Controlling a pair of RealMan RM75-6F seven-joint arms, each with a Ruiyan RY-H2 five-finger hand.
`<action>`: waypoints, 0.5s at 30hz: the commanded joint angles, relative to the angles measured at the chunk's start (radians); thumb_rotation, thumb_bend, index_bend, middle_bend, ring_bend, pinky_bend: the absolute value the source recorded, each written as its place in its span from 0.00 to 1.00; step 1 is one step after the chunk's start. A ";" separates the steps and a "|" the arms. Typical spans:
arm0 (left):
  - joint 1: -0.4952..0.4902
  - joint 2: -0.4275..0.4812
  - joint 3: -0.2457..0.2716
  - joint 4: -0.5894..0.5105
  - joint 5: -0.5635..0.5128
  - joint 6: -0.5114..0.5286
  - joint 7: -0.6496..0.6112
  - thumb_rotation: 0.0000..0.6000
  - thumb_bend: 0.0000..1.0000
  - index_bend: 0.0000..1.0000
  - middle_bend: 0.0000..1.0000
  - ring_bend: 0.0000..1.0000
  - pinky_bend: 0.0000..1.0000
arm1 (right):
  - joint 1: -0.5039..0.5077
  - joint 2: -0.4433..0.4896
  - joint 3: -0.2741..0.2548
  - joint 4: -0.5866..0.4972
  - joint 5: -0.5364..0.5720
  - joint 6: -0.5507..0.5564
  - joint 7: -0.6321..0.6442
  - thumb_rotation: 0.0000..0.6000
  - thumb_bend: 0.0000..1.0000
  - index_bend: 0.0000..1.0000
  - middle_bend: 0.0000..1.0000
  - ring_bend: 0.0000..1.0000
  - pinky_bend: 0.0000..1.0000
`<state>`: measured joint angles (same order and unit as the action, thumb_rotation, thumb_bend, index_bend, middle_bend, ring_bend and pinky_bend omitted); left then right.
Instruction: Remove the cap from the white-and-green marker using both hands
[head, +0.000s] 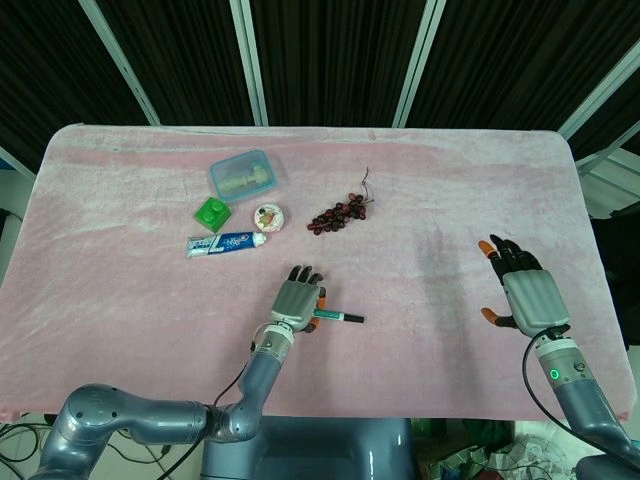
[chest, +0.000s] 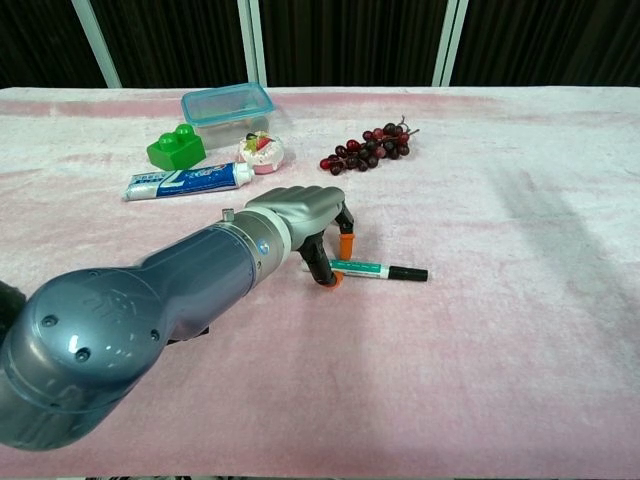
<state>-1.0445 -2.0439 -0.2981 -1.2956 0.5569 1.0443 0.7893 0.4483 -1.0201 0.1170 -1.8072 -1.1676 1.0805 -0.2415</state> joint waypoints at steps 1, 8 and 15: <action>0.001 -0.003 -0.002 0.003 -0.002 0.001 0.003 1.00 0.37 0.53 0.18 0.00 0.00 | 0.001 0.000 0.000 0.001 0.001 -0.001 -0.001 1.00 0.12 0.01 0.00 0.02 0.15; 0.005 -0.008 -0.009 -0.002 -0.006 0.002 0.003 1.00 0.45 0.59 0.21 0.00 0.00 | 0.004 -0.002 0.000 0.002 0.000 -0.006 -0.003 1.00 0.12 0.01 0.00 0.02 0.15; 0.016 -0.014 -0.040 0.004 0.001 0.024 -0.028 1.00 0.48 0.62 0.23 0.00 0.00 | 0.011 -0.003 0.006 -0.008 -0.006 -0.006 -0.005 1.00 0.12 0.02 0.00 0.02 0.15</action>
<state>-1.0306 -2.0574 -0.3340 -1.2933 0.5565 1.0647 0.7651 0.4591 -1.0233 0.1229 -1.8147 -1.1734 1.0743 -0.2457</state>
